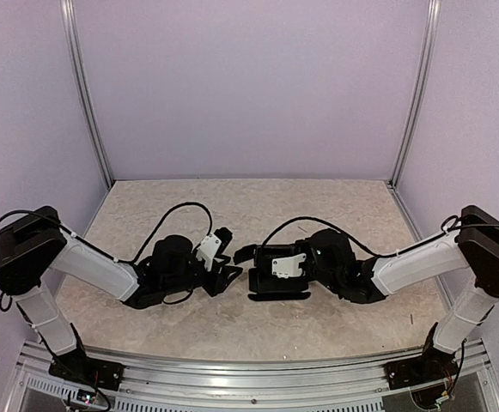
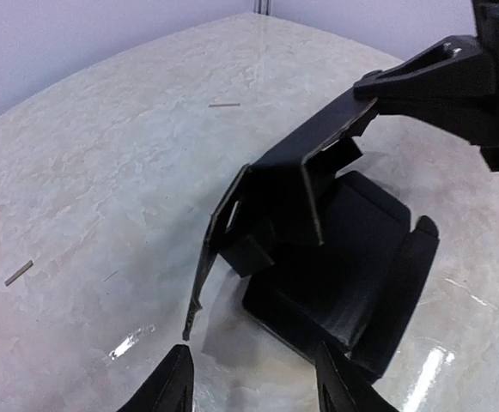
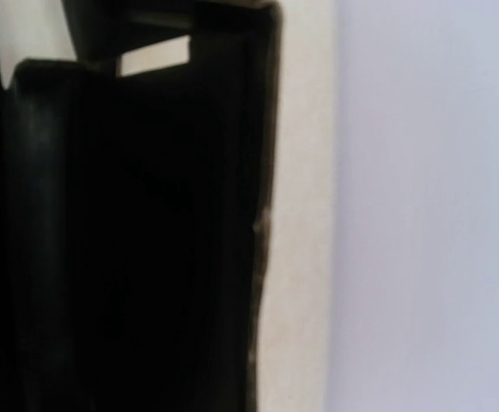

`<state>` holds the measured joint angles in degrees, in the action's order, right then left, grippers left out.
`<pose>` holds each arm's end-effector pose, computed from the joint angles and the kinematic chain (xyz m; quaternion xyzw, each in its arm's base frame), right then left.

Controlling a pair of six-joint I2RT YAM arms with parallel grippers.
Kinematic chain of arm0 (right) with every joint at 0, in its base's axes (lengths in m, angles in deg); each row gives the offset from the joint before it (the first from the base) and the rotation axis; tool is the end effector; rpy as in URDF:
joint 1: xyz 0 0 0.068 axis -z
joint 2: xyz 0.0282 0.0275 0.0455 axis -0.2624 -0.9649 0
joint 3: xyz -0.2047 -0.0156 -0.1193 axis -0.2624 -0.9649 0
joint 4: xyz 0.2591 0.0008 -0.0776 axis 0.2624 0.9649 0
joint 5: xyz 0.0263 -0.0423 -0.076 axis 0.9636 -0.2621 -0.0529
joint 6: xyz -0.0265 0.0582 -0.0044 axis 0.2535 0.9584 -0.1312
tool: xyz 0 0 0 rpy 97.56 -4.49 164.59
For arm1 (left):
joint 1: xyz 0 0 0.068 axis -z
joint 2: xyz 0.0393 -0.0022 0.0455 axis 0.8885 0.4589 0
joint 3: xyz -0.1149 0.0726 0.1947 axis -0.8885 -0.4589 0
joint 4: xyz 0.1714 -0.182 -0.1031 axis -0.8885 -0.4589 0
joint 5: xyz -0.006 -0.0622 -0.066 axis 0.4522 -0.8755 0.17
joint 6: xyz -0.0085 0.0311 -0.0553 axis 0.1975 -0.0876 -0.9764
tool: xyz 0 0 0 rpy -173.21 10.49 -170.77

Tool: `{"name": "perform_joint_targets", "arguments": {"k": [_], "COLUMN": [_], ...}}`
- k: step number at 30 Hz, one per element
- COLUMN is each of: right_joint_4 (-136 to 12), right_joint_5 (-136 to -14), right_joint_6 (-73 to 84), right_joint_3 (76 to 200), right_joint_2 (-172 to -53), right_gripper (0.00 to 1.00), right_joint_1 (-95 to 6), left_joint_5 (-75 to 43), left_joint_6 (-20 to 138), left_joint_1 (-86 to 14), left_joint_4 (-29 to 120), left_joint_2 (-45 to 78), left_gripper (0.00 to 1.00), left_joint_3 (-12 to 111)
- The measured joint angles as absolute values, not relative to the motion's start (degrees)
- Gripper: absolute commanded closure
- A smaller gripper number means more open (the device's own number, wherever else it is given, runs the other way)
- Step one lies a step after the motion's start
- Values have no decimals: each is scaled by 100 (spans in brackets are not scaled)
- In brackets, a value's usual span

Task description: Fold the paper box

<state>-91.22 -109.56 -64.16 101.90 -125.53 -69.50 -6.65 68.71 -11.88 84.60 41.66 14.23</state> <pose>0.2167 0.2626 0.1182 -0.6353 0.5363 -0.2356 0.5032 0.2165 -0.2639 0.0863 0.3402 0.7615 -0.2376 0.4978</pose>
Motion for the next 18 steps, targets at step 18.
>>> {"name": "perform_joint_targets", "arguments": {"k": [18], "right_joint_4": [-11561], "right_joint_5": [-11195], "right_joint_6": [-7442], "right_joint_3": [9659], "right_joint_2": [-13480], "right_gripper": [100], "right_joint_1": [-7055], "left_joint_5": [-1270], "left_joint_6": [6699], "left_joint_1": [-2357], "left_joint_4": [7920], "left_joint_2": [4512], "left_gripper": [54], "left_joint_3": [2052]}}
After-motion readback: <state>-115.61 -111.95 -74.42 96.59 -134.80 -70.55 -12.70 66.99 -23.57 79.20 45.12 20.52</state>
